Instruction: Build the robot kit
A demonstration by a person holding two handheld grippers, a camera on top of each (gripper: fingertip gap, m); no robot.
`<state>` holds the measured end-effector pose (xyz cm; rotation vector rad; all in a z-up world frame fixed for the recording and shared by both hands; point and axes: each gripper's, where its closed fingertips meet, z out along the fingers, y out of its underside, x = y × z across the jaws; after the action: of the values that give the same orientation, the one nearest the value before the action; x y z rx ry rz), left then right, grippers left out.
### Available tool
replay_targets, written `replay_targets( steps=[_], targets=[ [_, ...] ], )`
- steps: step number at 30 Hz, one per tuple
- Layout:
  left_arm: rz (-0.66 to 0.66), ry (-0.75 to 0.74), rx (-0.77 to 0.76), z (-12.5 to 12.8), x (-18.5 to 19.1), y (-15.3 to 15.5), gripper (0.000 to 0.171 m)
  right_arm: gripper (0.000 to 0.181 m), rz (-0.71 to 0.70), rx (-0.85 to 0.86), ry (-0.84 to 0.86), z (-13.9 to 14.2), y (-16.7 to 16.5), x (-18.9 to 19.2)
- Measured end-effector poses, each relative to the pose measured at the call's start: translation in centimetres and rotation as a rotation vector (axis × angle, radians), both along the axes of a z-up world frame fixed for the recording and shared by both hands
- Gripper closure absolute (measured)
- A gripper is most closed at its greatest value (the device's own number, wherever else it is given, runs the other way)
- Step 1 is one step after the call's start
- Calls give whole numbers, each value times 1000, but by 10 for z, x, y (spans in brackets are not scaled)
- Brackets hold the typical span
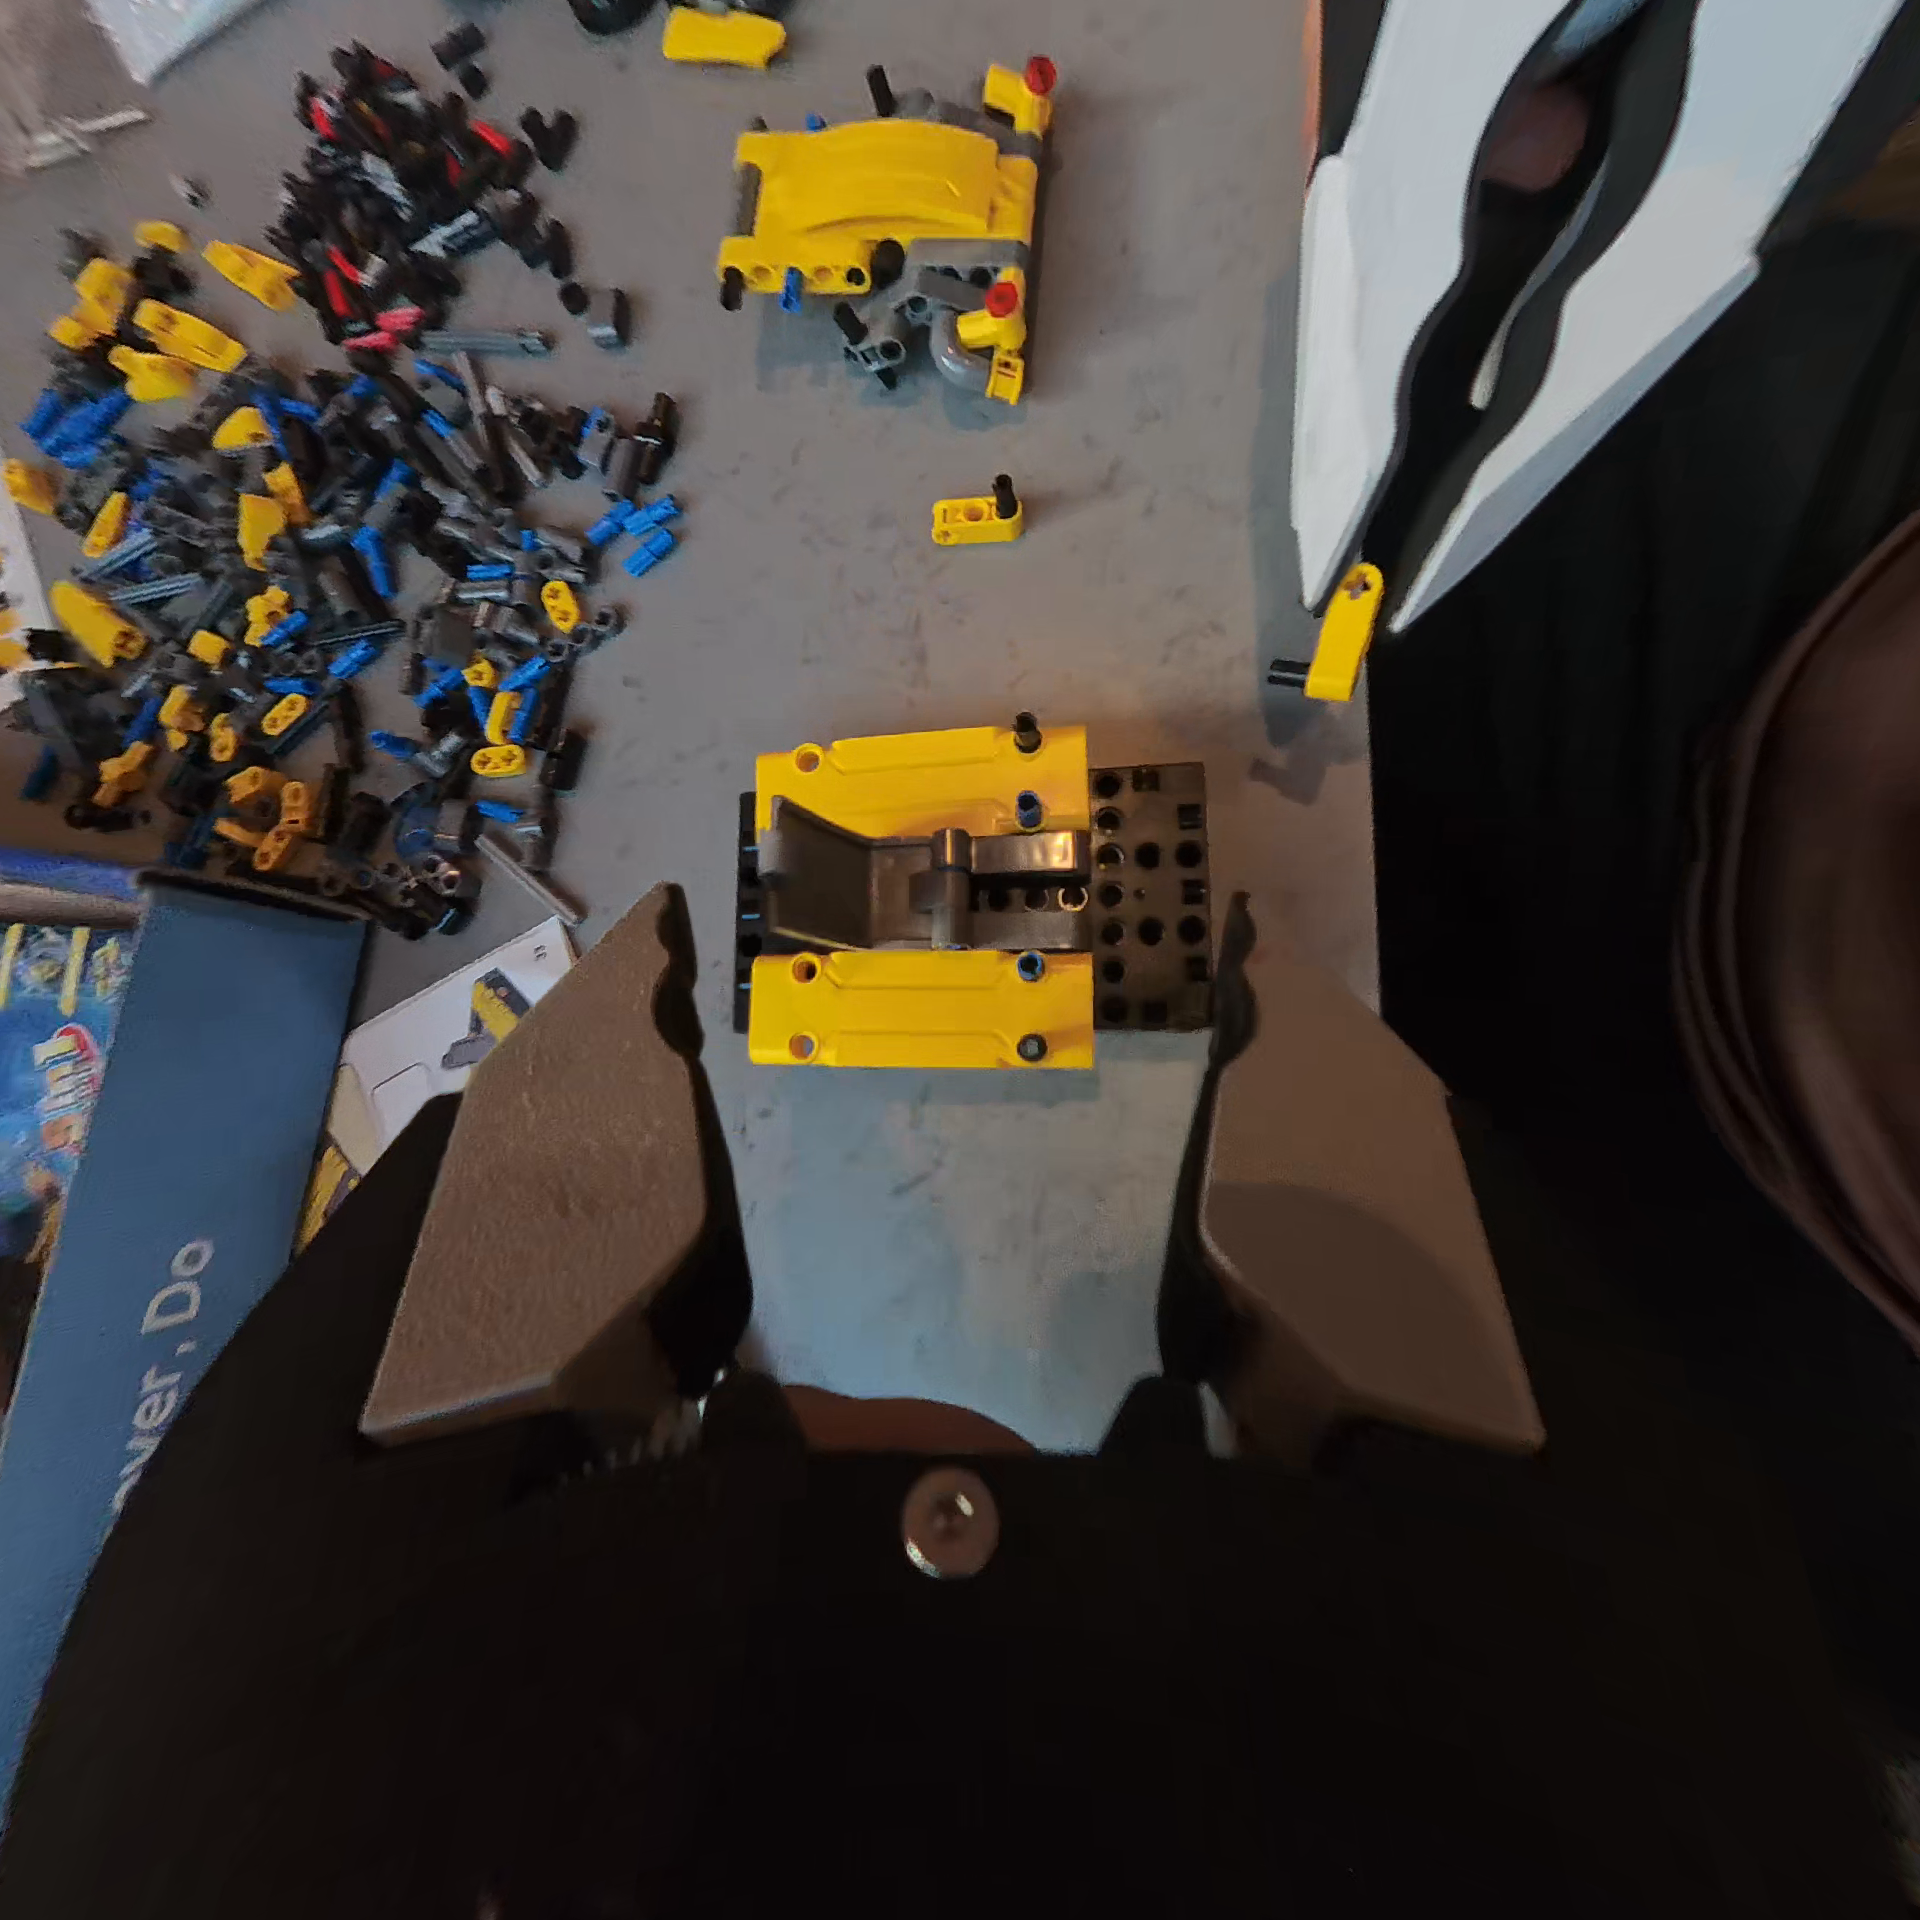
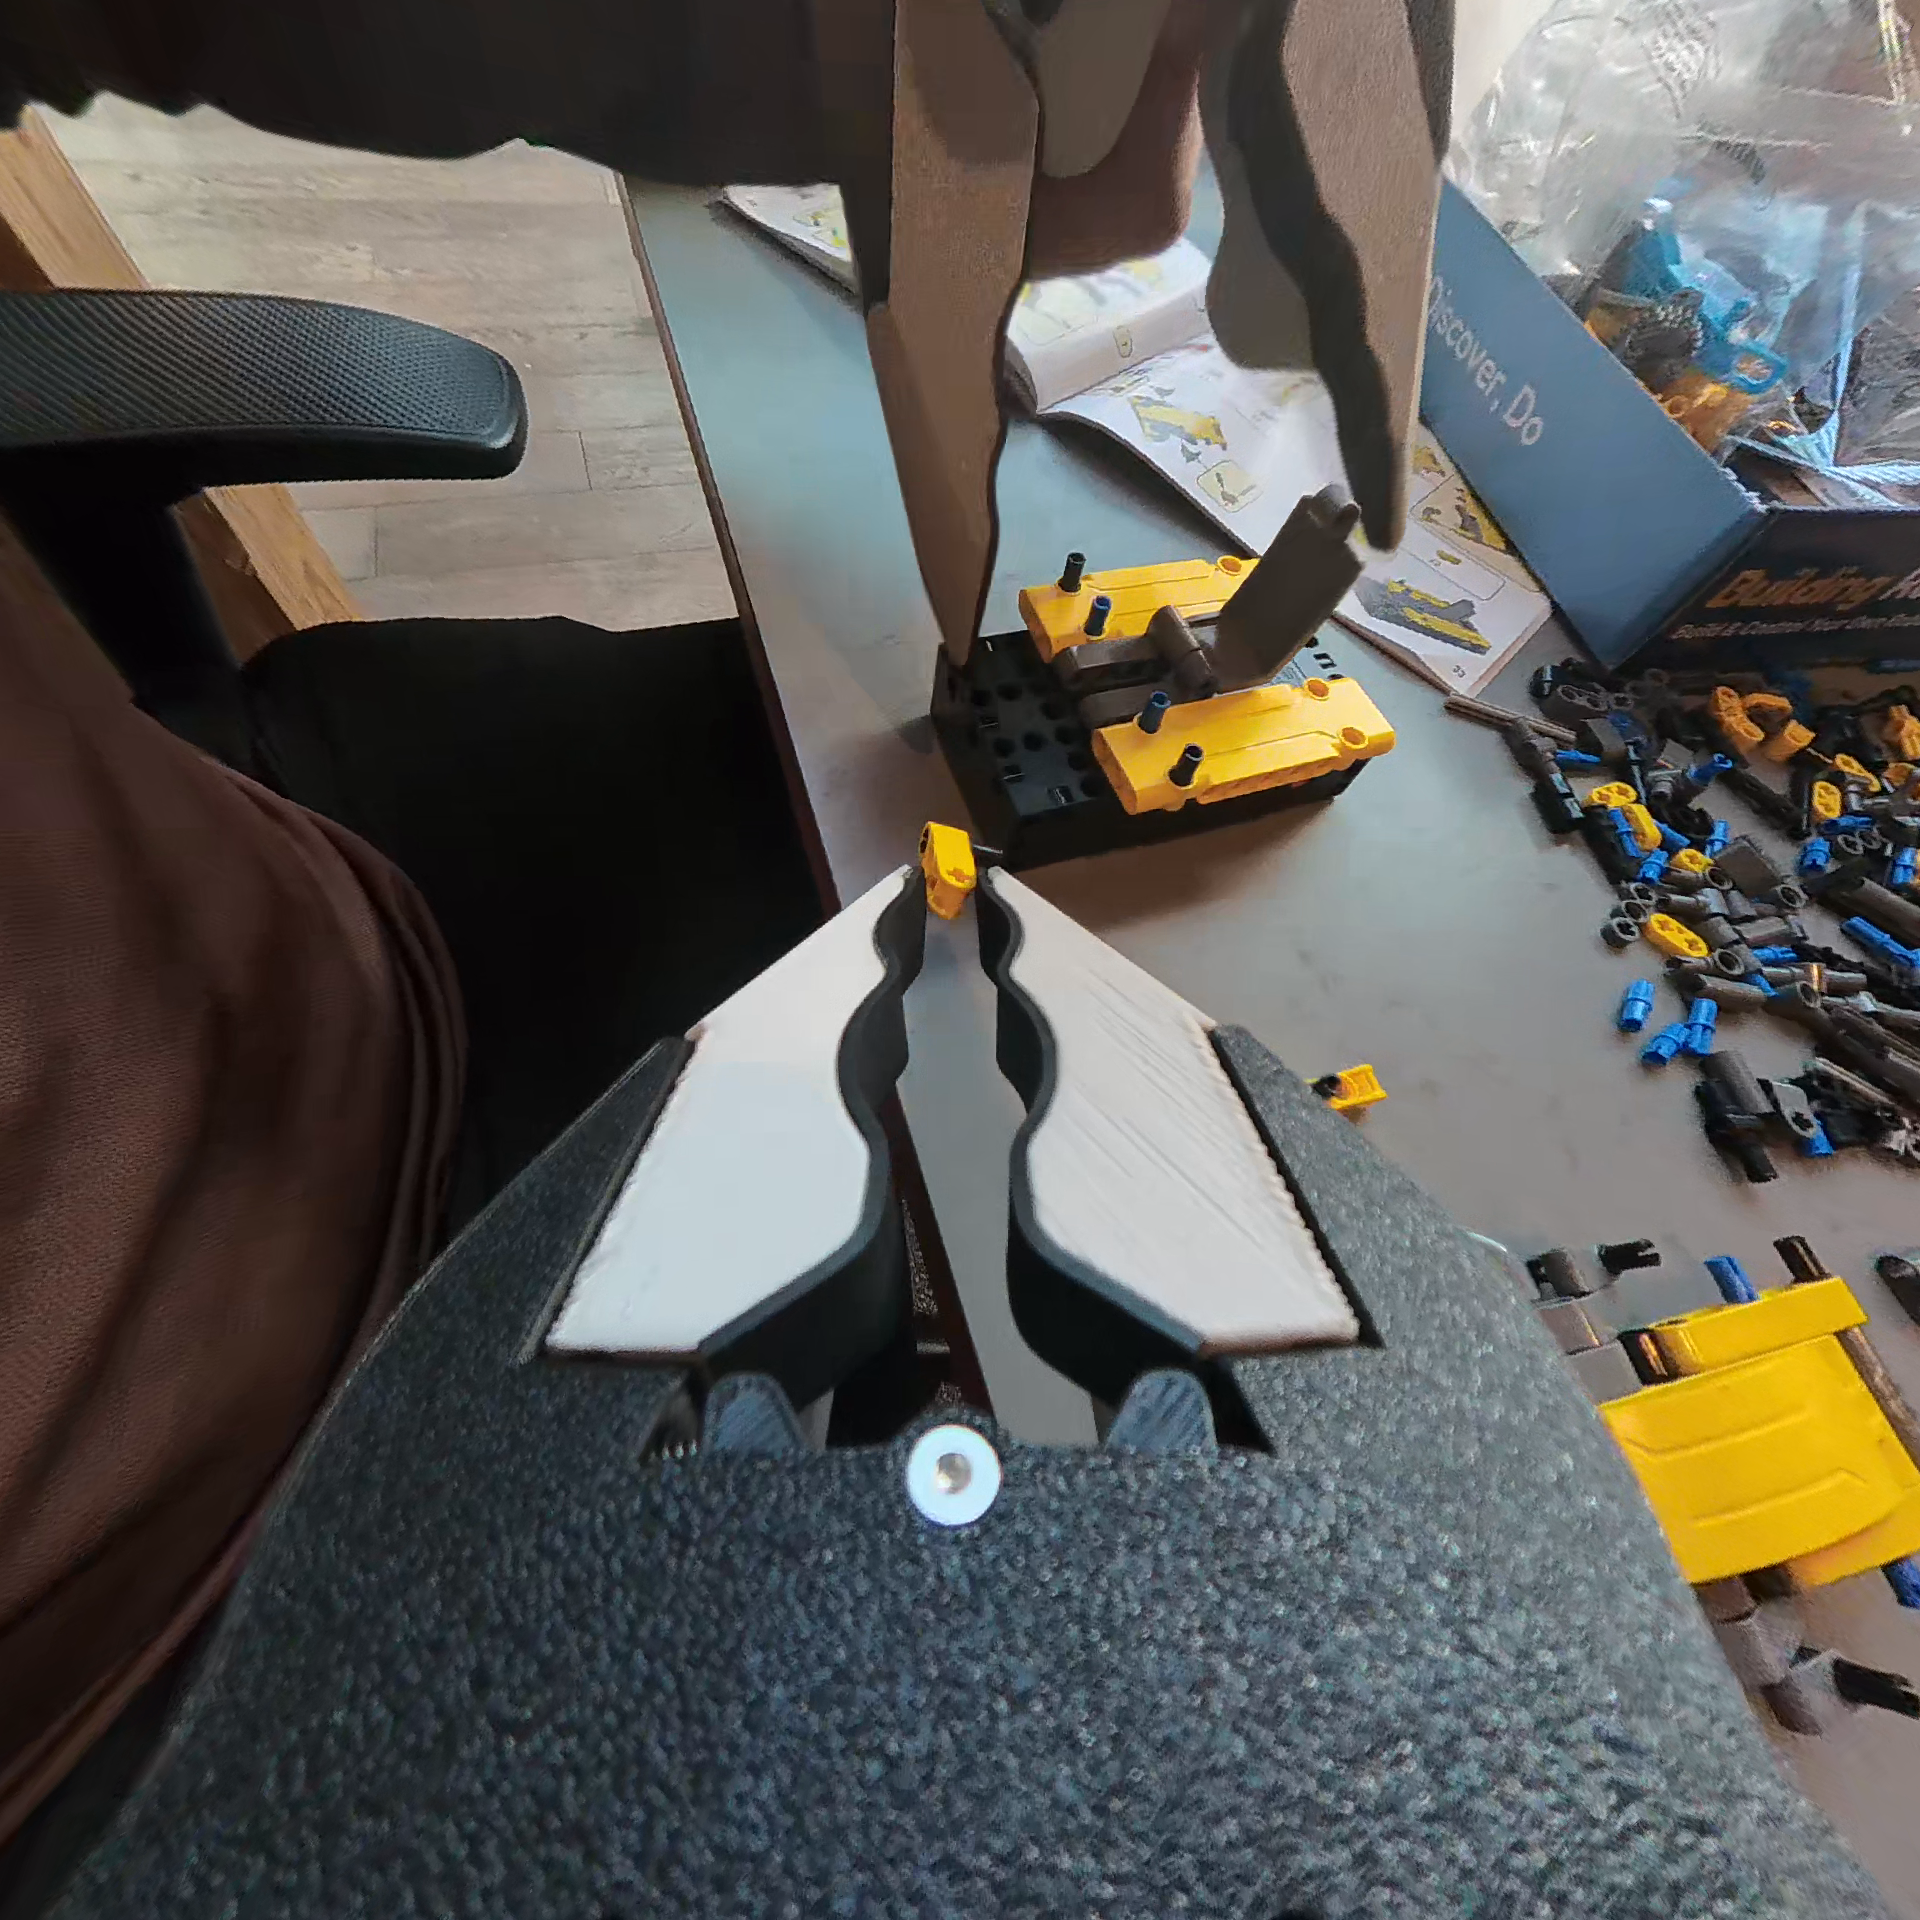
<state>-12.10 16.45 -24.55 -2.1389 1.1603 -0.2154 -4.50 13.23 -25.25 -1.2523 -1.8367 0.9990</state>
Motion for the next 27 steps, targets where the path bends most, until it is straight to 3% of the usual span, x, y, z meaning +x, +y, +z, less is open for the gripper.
replay_targets(
  steps=[3,8,11,15,18,20,24,27],
  targets=[
    [54,-25,93,18,-6,-11,75,175,22,-4,11,0,-4,1],
    [84,-138,116,30,15,-52,112,175,55,-1,44,4,-9,-4],
    [50,-146,101,16,37,-70,122,175,83,8,91,11,-15,-10],
    [90,-158,87,-10,48,-67,135,175,119,-1,120,15,-27,-16],
    [86,-248,64,-11,57,-67,144,175,117,20,125,14,-30,-15],
    [97,-225,126,-7,56,-62,150,175,114,22,127,14,-30,-15],
    [54,-19,305,-6,52,-58,148,175,106,13,132,16,-26,-14],
    [24,-12,377,-2,57,-57,148,175,111,-2,137,16,-25,-13]
  ],
)
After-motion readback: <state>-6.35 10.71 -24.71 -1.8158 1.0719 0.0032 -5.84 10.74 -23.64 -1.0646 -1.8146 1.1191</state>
